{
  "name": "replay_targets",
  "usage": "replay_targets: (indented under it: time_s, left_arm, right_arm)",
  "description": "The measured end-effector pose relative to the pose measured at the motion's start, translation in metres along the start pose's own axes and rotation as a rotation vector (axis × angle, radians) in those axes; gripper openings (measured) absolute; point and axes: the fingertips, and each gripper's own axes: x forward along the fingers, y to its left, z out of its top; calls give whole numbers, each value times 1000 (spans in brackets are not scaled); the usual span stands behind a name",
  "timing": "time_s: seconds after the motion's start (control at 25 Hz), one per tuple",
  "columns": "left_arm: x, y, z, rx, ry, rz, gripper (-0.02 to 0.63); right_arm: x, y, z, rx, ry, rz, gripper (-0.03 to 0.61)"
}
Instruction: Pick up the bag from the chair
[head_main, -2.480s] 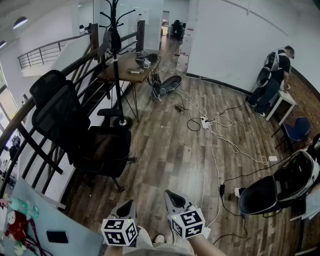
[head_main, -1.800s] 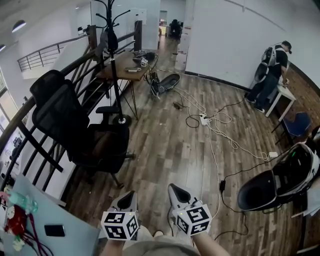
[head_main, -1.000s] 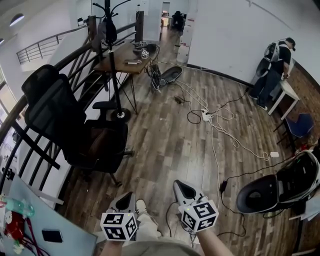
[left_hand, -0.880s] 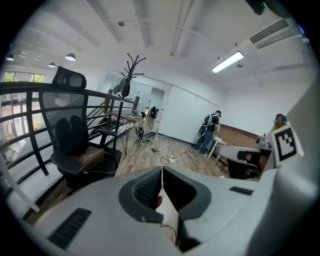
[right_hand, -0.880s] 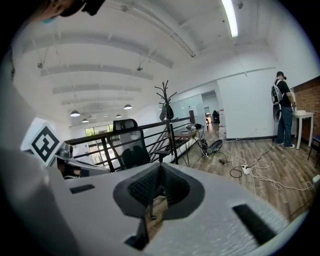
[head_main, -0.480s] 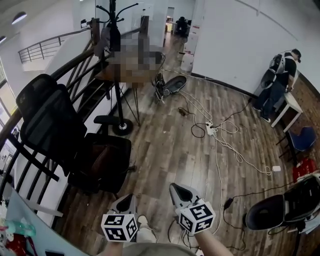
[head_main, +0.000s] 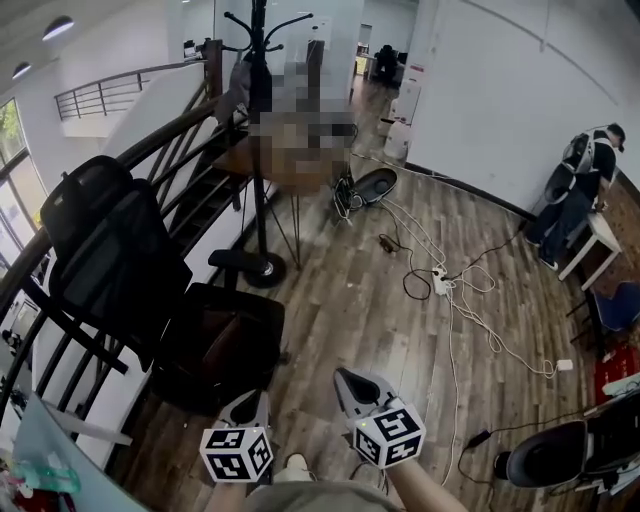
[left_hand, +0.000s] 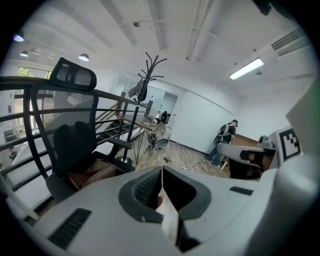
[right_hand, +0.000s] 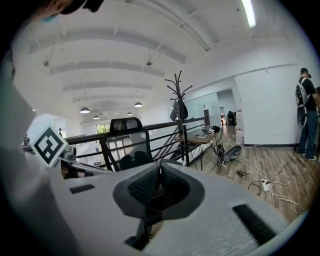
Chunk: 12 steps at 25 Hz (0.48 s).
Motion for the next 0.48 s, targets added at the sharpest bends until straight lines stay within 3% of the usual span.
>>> replay_targets:
  time_s: [0.24,0.48]
  left_arm:
    - [12,33,12,-10,12,33,5]
    - [20,60,15,-49,14,76,5]
  right_arm:
    - [41,12,12,3,-9,41,2]
    - [78,23,1,11,39,97,2]
